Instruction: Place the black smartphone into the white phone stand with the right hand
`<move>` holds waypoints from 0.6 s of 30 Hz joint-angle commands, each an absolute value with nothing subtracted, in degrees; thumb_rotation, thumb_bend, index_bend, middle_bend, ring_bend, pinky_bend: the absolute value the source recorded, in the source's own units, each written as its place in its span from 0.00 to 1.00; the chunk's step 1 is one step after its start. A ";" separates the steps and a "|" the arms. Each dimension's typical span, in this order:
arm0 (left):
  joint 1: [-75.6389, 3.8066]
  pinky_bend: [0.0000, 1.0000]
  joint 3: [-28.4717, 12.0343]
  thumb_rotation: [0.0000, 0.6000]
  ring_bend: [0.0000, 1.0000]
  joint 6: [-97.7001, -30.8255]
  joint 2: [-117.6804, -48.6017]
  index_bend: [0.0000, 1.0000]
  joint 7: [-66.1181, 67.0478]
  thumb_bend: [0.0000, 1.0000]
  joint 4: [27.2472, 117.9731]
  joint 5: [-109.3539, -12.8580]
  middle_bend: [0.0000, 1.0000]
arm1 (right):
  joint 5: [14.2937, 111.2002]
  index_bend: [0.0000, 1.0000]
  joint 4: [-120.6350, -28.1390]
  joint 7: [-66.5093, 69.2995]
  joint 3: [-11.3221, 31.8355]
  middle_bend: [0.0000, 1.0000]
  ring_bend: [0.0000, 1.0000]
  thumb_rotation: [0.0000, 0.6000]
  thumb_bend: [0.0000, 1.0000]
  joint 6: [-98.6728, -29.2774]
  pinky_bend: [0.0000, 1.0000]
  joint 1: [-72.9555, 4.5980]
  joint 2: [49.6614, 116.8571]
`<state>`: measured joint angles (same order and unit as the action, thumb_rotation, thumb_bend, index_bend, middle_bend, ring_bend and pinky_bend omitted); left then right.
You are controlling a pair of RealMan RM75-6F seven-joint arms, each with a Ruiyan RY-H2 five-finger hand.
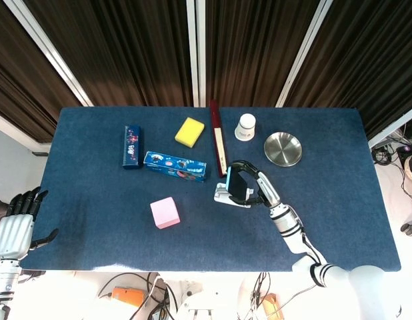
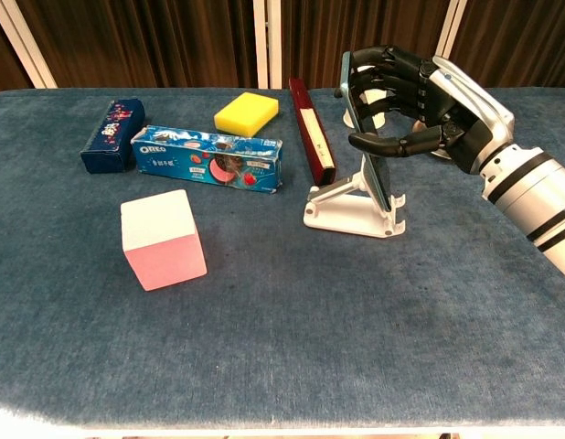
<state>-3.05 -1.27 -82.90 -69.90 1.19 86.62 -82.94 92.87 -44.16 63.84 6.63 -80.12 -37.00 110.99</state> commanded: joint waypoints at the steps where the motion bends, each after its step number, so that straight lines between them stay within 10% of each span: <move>1: -3.08 0.00 -1.26 1.00 0.00 -82.84 -69.94 0.09 1.08 0.14 86.54 -82.95 0.03 | 92.69 0.37 -43.72 64.05 6.37 0.37 0.22 1.00 0.31 -79.92 0.31 -36.96 111.21; 18: -3.05 0.00 -1.18 1.00 0.00 -82.46 -70.47 0.09 0.10 0.14 85.51 -82.70 0.03 | 92.63 0.18 -43.22 65.11 5.12 0.25 0.12 1.00 0.28 -79.37 0.18 -36.97 110.86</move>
